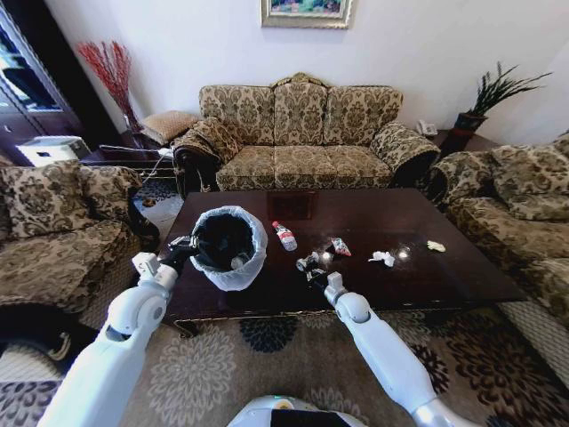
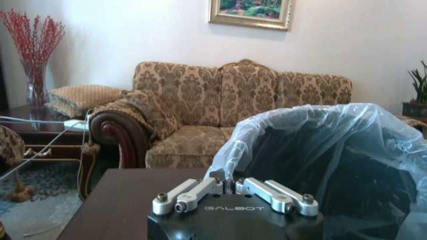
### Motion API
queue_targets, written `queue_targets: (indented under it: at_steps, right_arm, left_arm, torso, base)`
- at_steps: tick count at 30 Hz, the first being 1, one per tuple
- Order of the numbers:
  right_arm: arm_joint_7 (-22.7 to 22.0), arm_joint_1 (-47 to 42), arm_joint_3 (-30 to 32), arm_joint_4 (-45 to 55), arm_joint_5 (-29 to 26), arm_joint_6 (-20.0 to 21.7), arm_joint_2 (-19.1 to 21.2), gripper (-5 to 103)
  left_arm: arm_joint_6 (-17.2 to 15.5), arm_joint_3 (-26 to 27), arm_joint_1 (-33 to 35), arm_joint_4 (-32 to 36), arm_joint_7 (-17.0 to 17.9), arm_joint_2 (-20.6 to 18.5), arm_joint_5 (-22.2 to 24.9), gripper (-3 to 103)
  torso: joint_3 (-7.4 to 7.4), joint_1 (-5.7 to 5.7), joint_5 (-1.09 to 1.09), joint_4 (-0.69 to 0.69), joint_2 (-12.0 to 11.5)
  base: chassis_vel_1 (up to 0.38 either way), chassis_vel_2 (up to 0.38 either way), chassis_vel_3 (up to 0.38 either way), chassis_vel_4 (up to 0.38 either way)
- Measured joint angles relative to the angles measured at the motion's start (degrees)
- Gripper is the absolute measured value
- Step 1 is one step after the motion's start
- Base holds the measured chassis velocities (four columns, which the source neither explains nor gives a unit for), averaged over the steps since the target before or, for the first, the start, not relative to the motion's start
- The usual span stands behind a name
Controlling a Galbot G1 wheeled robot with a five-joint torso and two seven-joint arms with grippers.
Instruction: Move to the front of the table and place the trash on the table into the trash bin.
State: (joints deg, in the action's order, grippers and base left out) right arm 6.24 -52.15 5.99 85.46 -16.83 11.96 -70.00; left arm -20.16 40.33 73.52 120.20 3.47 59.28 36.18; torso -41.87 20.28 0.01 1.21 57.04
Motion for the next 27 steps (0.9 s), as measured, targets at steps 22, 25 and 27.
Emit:
queue_targets:
  at_steps: [22, 25, 27]
  right_arm:
    - [-8.4, 21.4, -17.6, 31.9, -29.2, 7.0, 7.8, 2]
    - [-8.8, 21.8, -22.1, 32.4, -29.7, 7.9, 8.6, 2]
    - [-8.8, 21.8, -25.8, 32.4, -29.0, 8.0, 9.3, 2]
  left_arm:
    - [-2.0, -5.4, -0.8, 0.0, 0.0, 2.6, -2.5, 3]
    - [-2.4, -5.5, -1.1, -0.1, 0.2, 2.8, -2.6, 3]
    - [-2.8, -5.4, -1.6, -0.1, 0.2, 2.8, -2.5, 3]
  torso:
    - [0.00, 0.00, -0.01, 0.01, 0.0]
    - [0.00, 0.00, -0.01, 0.01, 0.0]
    - [0.01, -0.01, -0.01, 0.01, 0.0]
  base:
    - [0.000, 0.000, 0.000, 0.000]
    - [0.000, 0.000, 0.000, 0.000]
    - [0.000, 0.000, 0.000, 0.000]
